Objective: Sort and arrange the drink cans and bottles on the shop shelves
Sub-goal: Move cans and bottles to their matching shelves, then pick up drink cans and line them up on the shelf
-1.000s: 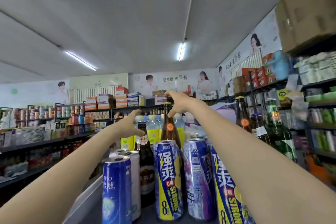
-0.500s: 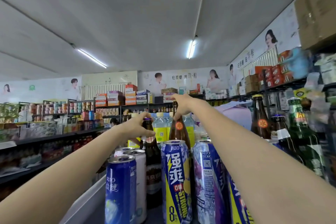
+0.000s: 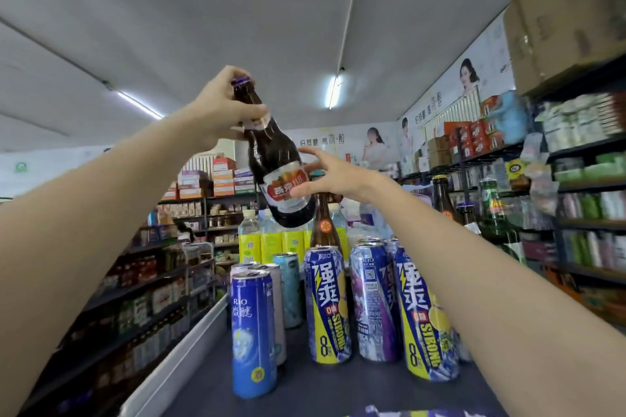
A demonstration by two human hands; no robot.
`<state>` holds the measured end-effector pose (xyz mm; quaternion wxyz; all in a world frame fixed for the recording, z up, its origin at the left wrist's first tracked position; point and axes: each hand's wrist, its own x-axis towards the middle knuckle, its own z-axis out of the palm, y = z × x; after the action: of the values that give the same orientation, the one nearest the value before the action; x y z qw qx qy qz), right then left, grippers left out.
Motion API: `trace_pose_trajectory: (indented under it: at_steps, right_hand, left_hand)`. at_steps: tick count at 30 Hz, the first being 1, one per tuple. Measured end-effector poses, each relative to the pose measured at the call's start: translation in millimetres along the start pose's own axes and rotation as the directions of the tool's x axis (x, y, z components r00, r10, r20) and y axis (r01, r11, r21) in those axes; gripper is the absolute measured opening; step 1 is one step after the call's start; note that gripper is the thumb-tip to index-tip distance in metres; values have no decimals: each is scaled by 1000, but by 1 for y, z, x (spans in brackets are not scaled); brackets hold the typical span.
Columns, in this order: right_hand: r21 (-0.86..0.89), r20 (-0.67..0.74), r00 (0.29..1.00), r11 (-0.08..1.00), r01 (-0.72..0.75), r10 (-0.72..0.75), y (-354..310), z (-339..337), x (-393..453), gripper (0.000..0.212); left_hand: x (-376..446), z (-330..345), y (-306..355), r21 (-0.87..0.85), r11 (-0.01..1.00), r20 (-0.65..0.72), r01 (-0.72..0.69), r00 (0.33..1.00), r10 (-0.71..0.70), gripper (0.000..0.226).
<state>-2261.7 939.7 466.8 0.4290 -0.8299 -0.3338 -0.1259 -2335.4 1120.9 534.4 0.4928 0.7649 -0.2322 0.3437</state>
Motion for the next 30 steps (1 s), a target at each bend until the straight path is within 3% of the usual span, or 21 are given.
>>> trace_pose_trajectory:
  at_steps: [7, 11, 15, 17, 19, 21, 25, 27, 30]
  right_hand:
    - [99, -169, 973, 979, 178, -160, -24, 43, -120, 107]
    - [96, -134, 980, 982, 160, -146, -16, 79, -193, 84]
    - [108, -94, 995, 993, 48, -38, 22, 113, -273, 90]
    - [144, -60, 997, 989, -39, 48, 51, 130, -320, 94]
    - [138, -77, 994, 988, -67, 78, 73, 141, -361, 90]
    - [143, -61, 976, 969, -200, 210, 115, 164, -419, 90]
    - [129, -10, 917, 910, -395, 400, 210, 233, -525, 94]
    - [125, -22, 893, 887, -444, 450, 264, 278, -572, 93]
    - [206, -36, 836, 823, -529, 547, 351, 363, -645, 95]
  left_hand:
    - [-83, -4, 42, -51, 999, 253, -4, 967, 16, 40]
    - [-152, 18, 35, -67, 993, 331, 92, 941, -65, 36]
    - [-233, 40, 8, -127, 964, 460, 232, 875, -151, 42]
    - [-283, 55, -30, -197, 901, 453, 388, 851, -267, 40]
    - [-332, 67, -80, -212, 836, 357, 506, 836, -415, 26]
    - [-415, 102, -149, -83, 771, 329, 631, 748, -577, 17]
    - [-597, 184, -271, 271, 726, 312, 632, 656, -687, 19]
    - [-670, 216, -320, 335, 687, 327, 645, 604, -727, 20]
    - [-762, 254, -391, 405, 639, 279, 654, 576, -768, 26]
